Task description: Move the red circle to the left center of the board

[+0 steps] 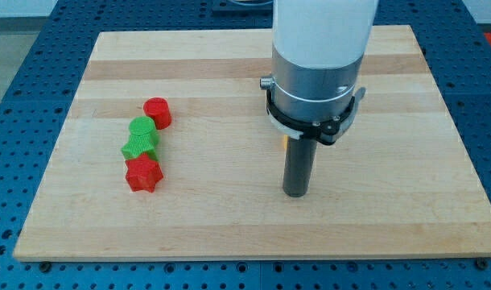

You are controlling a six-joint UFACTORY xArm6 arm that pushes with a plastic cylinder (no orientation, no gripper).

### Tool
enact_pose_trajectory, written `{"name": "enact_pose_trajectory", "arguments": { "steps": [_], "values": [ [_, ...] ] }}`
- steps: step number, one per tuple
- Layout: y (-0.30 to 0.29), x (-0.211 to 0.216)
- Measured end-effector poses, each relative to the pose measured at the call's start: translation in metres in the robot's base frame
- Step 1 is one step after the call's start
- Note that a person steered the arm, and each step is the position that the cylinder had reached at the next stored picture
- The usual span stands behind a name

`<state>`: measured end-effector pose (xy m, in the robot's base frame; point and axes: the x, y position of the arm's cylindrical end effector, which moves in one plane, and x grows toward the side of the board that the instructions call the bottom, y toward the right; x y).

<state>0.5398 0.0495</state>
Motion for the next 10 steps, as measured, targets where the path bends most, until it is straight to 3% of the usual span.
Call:
{"name": "enact_pose_trajectory", "arguments": {
  "steps": [2, 4, 6, 8, 10],
  "values": [
    [-0.047, -0.006],
    [-0.059, -0.093],
    [-0.127, -0.160],
    [-0.243, -0.145],
    [-0.267, -0.142]
  ]
}}
